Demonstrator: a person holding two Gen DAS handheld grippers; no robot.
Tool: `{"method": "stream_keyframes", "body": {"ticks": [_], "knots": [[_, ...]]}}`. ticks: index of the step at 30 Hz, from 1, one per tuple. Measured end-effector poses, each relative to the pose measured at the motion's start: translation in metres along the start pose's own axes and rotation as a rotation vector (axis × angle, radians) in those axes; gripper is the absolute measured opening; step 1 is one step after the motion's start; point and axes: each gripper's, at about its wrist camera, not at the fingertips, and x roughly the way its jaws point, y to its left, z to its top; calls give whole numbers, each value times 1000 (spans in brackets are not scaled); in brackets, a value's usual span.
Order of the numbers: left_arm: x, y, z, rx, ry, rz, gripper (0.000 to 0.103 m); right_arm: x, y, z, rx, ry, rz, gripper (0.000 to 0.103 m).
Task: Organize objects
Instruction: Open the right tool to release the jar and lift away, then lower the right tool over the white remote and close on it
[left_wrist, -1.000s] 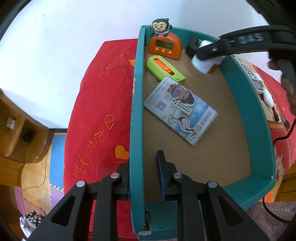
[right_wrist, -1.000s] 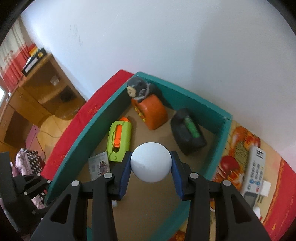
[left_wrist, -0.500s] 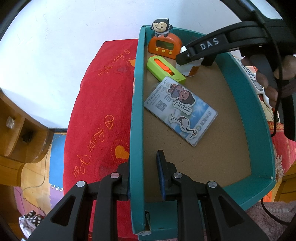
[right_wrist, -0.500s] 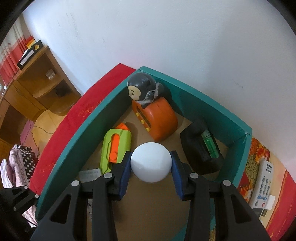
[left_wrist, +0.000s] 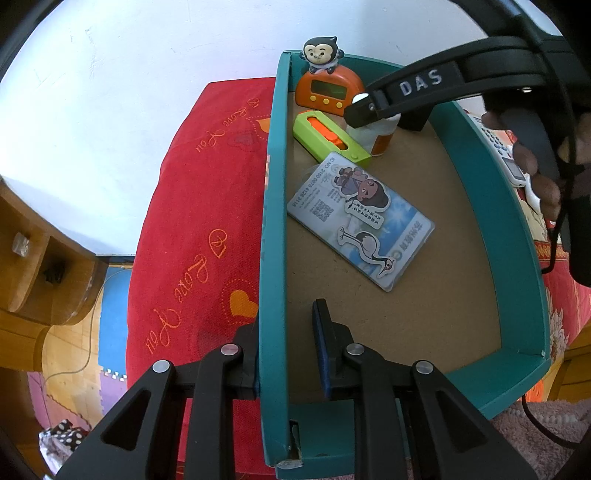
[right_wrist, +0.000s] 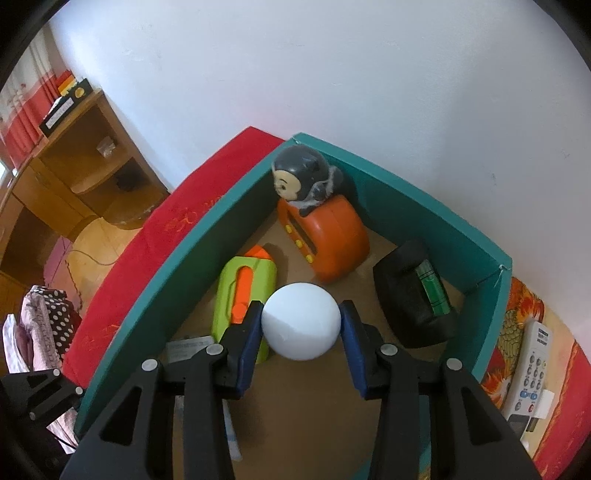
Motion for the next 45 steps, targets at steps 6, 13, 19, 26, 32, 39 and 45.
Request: {"method": "stream_keyframes", "body": {"ticks": [6, 13, 19, 26, 32, 39, 45], "knots": [[-1, 0, -1, 0, -1, -1, 21, -24, -2, -2, 17, -48, 13, 55], [-1, 0, -1, 0, -1, -1, 21, -61, -19, -13, 56, -114, 22, 55], [0, 0, 0, 0, -1, -1, 21, -91, -51, -30, 85, -154, -34, 55], [0, -1, 1, -2, -2, -3, 21, -100, -109, -54, 208, -150, -124, 55], [0, -2, 1, -1, -2, -1, 21, -82, -154, -72, 285, -91, -230, 57], [0, -2, 2, 0, -2, 1, 21, -51, -191, -76, 360, -21, -250, 62], [0, -2, 3, 0, -2, 1, 21, -40, -197, -72, 348, -4, -247, 62]]}}
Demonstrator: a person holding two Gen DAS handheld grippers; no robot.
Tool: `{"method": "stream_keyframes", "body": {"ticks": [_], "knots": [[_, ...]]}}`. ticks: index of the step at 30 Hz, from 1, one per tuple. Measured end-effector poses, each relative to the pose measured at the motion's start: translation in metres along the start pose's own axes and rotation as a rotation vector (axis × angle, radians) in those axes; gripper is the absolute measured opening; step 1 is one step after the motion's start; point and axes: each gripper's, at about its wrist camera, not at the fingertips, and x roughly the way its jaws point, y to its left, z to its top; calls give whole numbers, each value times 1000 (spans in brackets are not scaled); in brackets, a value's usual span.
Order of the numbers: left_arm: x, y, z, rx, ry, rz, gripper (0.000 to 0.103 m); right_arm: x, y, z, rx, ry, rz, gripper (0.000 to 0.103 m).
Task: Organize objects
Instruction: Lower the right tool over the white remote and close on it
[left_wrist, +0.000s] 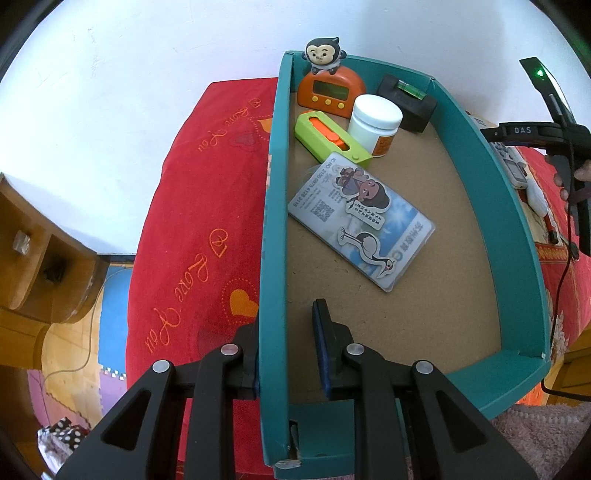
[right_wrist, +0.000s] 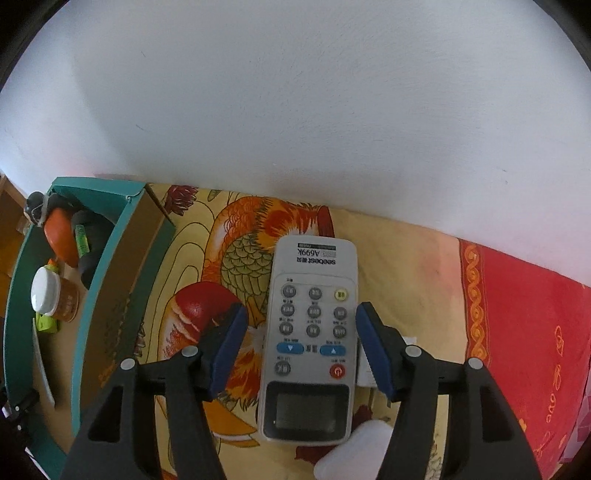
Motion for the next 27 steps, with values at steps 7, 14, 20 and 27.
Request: {"method": "stream_keyframes", "body": {"ticks": [7, 14, 20, 27], "knots": [[-1, 0, -2, 1, -1, -1, 21, -2, 5, 1, -8, 2, 21, 64], [-1, 0, -2, 3, -1, -2, 21, -11, 18, -13, -65, 21, 33, 64], [-1, 0, -2, 4, -1, 0, 21, -13, 28, -22, -129, 25, -14, 64], [-2, -1, -2, 6, -2, 0, 21, -2, 6, -13, -7, 93, 78, 63]]}}
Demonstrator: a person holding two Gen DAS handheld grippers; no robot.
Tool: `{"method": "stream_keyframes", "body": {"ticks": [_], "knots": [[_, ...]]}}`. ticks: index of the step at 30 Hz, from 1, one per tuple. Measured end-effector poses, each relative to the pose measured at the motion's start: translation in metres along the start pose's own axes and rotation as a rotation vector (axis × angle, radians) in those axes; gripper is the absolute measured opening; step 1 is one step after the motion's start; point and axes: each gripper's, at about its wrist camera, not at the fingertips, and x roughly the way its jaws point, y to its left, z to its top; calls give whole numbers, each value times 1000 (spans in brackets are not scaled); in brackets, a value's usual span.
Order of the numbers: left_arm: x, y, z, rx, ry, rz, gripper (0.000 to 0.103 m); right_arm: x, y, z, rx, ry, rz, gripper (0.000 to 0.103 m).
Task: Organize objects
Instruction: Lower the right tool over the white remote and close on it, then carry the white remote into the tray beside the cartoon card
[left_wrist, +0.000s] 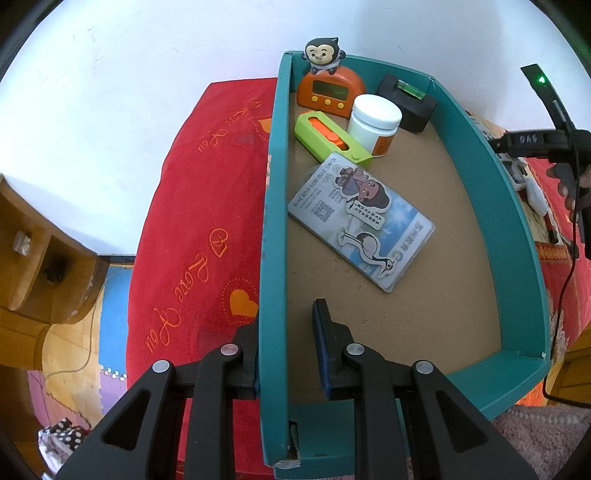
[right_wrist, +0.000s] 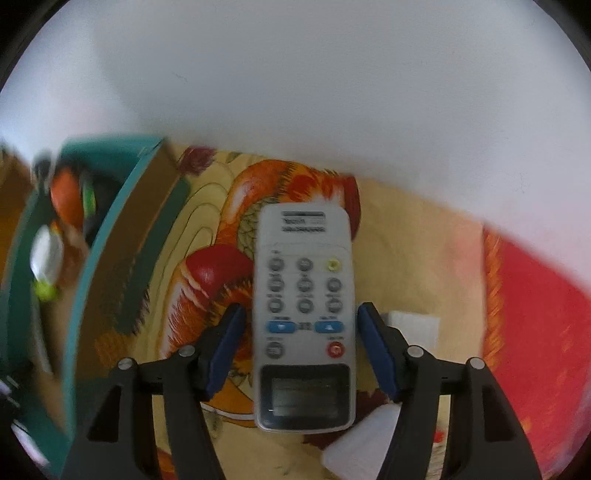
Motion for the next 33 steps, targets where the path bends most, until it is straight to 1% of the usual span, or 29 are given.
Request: {"method": "stream_keyframes", "body": {"ticks": [1, 3, 7, 8, 10, 11, 15, 19, 24, 29, 33], "knots": [[0, 0, 0, 1, -1, 0, 21, -1, -4, 1, 29, -6, 20, 63], [0, 0, 0, 2, -1, 0, 21, -2, -5, 0, 35, -7, 35, 63], [-1, 0, 0, 0, 0, -1, 21, -1, 10, -4, -37, -9, -16, 65], [-1, 0, -1, 1, 0, 0, 21, -1, 12, -3, -29, -10, -14, 65], [-1, 0, 0, 0, 0, -1, 21, -1, 14, -1, -16, -3, -20, 62], [-1, 0, -1, 1, 0, -1, 21, -1, 15, -1, -12, -4, -21, 54], [-1, 0, -1, -1, 0, -2, 21, -2, 18, 0, -5, 6, -20, 54], [-1, 0, -1, -1, 0, -2, 21, -11, 15, -3, 82, -3, 53, 54], [-1, 0, -1, -1, 0, -2, 21, -34, 26, -9, 98, -40, 84, 54], [-1, 0, -1, -1, 1, -3, 21, -61, 49, -17, 99, -72, 108, 54], [-2, 0, -2, 6, 2, -2, 21, -85, 76, -18, 94, -108, 145, 54]]}}
